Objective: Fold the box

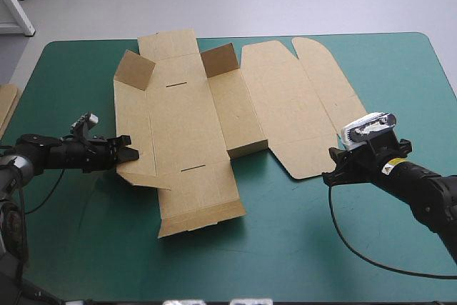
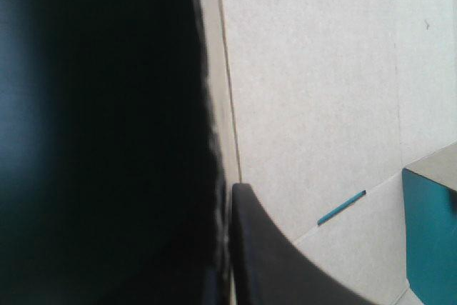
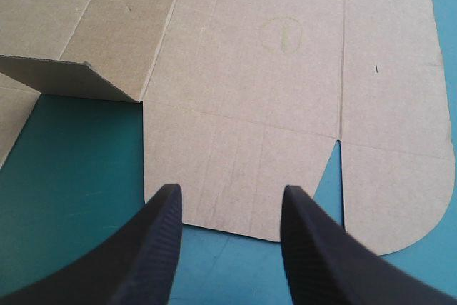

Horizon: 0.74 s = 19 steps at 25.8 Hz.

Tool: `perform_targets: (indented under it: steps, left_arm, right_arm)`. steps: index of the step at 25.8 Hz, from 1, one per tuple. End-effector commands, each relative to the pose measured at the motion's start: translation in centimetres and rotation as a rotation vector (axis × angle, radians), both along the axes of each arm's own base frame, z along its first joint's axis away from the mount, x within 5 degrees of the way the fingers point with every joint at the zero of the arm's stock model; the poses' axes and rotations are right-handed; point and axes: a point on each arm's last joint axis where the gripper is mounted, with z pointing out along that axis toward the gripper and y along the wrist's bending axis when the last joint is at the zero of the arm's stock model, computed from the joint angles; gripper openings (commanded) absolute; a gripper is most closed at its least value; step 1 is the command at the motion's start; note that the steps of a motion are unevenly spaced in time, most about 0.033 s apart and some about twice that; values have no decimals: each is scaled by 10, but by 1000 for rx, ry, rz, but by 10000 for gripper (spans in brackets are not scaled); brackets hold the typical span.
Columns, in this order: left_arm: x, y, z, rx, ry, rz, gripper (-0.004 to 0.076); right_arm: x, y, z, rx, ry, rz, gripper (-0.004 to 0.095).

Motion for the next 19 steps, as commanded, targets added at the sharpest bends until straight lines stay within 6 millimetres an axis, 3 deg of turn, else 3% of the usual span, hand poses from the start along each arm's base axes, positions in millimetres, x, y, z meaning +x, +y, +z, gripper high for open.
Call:
perform_targets:
  steps: [1,7,14,19]
  left_arm:
    - [9,0,30,10,-111,3,-10]
    - [23,-2,70,12,-207,-78,-10]
    - [28,-21,104,203,-188,-317,-10]
    - [32,-28,152,236,-290,-406,-10]
  right_arm:
    - [3,-2,18,30,-100,-26,404]
    - [3,-2,18,26,-103,-26,403]
    - [4,-3,21,17,-123,-24,403]
    - [5,-2,39,29,-173,-23,403]
